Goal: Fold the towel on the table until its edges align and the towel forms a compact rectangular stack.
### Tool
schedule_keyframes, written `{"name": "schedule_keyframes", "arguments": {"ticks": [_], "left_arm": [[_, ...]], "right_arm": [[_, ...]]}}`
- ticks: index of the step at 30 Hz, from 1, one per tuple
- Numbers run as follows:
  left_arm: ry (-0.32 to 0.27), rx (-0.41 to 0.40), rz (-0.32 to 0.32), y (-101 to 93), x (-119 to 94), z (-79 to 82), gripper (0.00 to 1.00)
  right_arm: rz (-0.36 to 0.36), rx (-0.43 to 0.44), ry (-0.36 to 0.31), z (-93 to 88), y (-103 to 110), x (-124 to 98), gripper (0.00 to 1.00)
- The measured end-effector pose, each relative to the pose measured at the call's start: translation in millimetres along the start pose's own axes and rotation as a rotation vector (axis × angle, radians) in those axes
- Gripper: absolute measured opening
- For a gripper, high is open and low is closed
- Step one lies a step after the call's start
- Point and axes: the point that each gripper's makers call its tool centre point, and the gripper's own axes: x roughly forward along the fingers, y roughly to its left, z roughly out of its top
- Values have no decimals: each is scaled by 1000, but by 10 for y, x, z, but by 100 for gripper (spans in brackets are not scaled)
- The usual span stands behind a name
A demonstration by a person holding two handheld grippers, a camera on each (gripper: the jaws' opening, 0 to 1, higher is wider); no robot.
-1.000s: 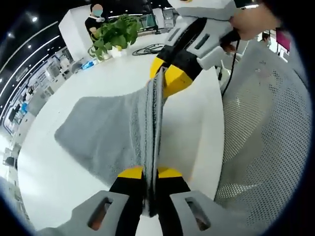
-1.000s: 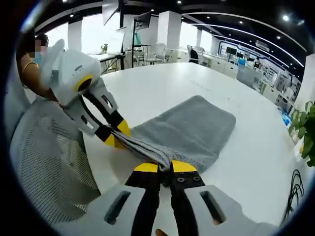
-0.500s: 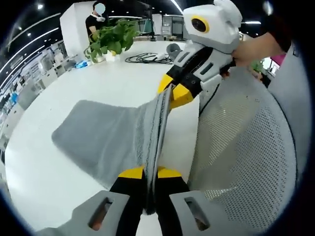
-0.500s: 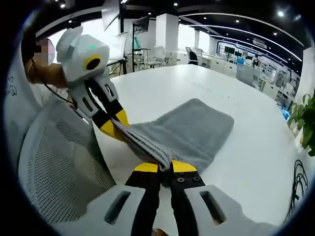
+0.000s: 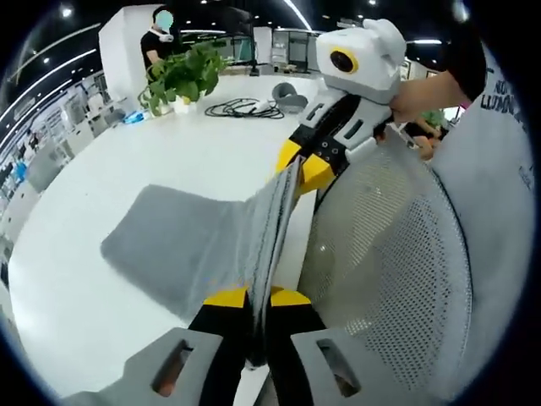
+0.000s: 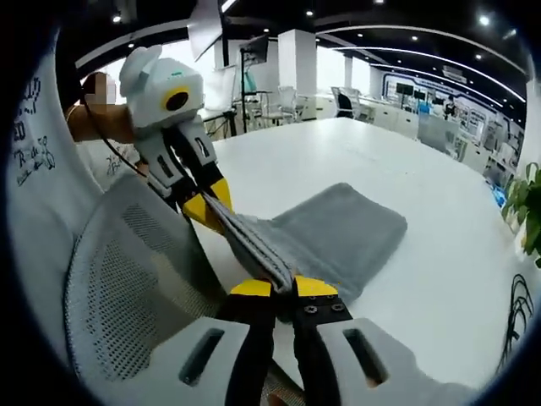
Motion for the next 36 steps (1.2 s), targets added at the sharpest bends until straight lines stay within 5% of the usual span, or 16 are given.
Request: {"name": "schedule_keyframes", "arguments": {"ticks": [36], "left_arm": [[-115, -2, 112, 1097, -140, 678, 7]], "right_arm": [[-53, 115, -132, 853, -881, 55, 5]]}}
